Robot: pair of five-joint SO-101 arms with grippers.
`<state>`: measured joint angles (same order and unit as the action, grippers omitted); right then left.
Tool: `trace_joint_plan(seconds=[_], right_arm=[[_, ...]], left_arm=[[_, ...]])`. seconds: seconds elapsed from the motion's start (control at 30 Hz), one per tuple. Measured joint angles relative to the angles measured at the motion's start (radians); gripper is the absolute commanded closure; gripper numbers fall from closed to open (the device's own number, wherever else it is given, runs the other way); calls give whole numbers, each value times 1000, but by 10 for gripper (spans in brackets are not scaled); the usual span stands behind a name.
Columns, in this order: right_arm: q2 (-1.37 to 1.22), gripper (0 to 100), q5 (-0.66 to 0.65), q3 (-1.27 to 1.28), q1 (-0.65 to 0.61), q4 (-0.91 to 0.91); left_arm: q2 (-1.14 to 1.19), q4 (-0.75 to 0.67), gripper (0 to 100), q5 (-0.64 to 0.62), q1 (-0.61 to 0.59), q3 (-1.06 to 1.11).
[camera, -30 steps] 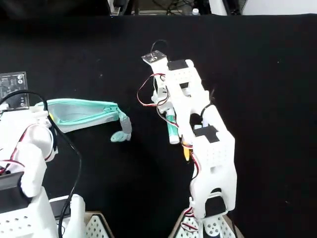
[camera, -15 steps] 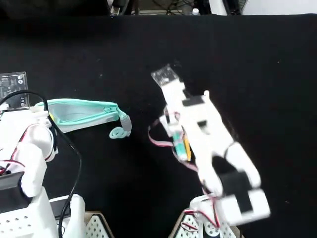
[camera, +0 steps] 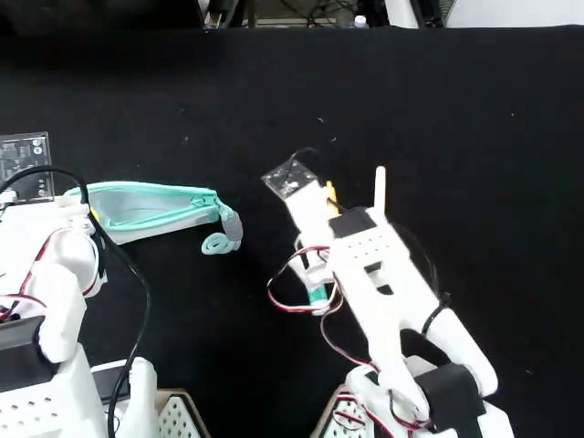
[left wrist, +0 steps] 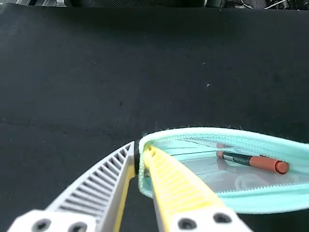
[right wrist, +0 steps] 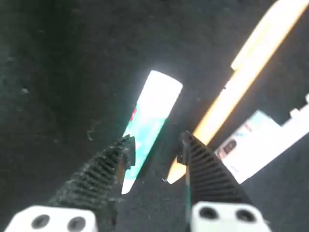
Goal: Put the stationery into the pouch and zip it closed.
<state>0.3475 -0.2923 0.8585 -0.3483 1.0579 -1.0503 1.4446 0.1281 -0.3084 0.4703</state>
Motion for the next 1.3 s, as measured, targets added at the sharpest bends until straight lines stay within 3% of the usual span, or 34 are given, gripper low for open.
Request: trace_joint_plan(seconds=[0.23, 0.63, 1.07, 1.23, 1.3], right_arm=[[0, 783, 2, 0, -6, -86], [-6, 800, 35, 0, -8, -161], [-330, 805, 48, -109, -8, -184], [-331, 953, 48, -112, -8, -186], [-331, 959, 48, -112, -6, -186]], left_arm=[[0, 0, 970, 0, 0, 0], [0, 0, 970, 0, 0, 0], [0, 0, 970, 0, 0, 0], [0, 0, 970, 0, 0, 0], [0, 0, 970, 0, 0, 0]])
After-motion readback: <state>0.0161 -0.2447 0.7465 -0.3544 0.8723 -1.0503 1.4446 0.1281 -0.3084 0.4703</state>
